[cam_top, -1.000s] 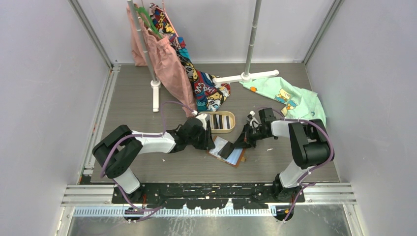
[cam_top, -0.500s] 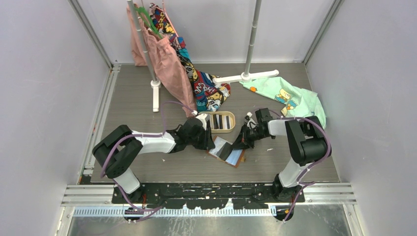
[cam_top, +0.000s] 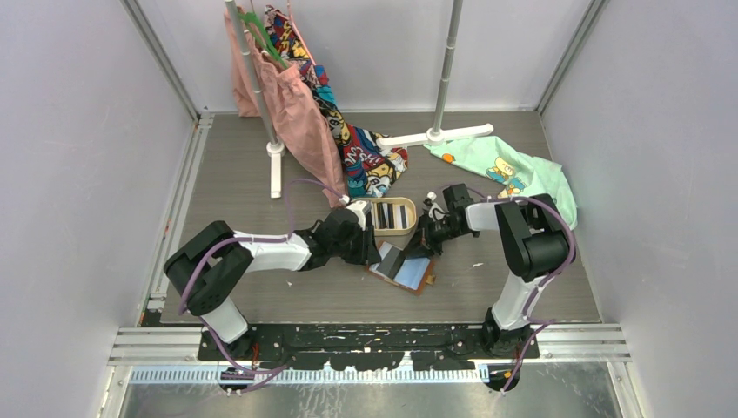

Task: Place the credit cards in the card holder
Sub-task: Insert the credit card into the card holder.

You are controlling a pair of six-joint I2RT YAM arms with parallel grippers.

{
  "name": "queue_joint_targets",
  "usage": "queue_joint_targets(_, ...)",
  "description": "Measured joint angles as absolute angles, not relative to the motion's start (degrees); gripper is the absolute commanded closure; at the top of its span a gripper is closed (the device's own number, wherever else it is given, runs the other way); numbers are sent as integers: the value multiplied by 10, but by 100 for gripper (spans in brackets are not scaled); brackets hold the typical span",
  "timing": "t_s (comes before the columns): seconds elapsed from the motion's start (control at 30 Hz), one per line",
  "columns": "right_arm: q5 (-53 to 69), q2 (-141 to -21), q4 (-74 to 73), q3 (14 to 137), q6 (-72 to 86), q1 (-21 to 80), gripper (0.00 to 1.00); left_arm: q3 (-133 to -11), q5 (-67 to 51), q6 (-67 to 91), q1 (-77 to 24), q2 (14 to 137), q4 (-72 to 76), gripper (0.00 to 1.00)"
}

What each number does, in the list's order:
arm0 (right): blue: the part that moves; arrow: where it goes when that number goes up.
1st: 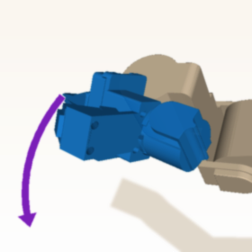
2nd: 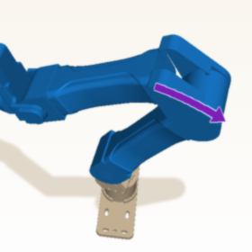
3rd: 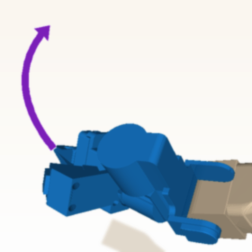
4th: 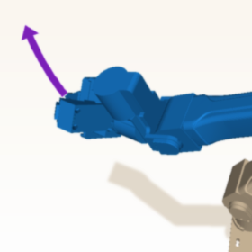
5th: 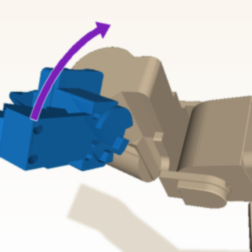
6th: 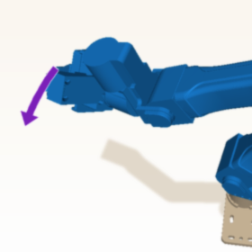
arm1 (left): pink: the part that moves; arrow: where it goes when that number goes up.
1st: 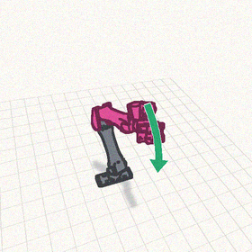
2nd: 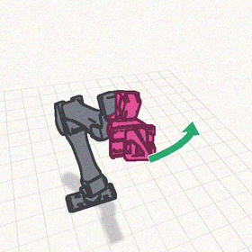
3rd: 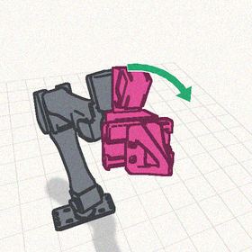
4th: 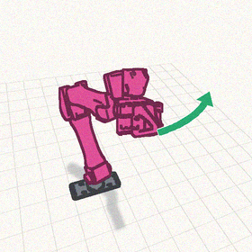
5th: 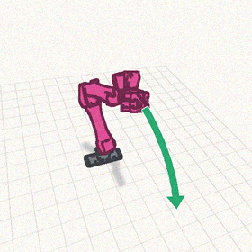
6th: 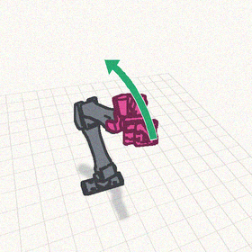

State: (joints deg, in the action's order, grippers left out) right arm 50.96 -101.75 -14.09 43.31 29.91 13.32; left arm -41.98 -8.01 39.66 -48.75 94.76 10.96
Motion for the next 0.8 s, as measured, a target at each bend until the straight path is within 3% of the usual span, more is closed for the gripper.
queue_joint_targets(0.27,510,-1043,-166,471,268,137,75,-420,-85,396,-488,948,115,56)
queue_joint_targets(0.5,501,-1042,-187,480,247,137,73,-419,-47,370,-510,914,74,51)
queue_joint_targets(0.6,500,-1042,-192,482,242,138,73,-425,7,344,-546,867,22,59)
queue_joint_targets(0.73,497,-1042,-195,483,240,138,73,-465,54,332,-600,853,-12,81)
queue_joint_targets(0.8,496,-1042,-196,483,239,138,74,-492,72,332,-627,868,-18,87)
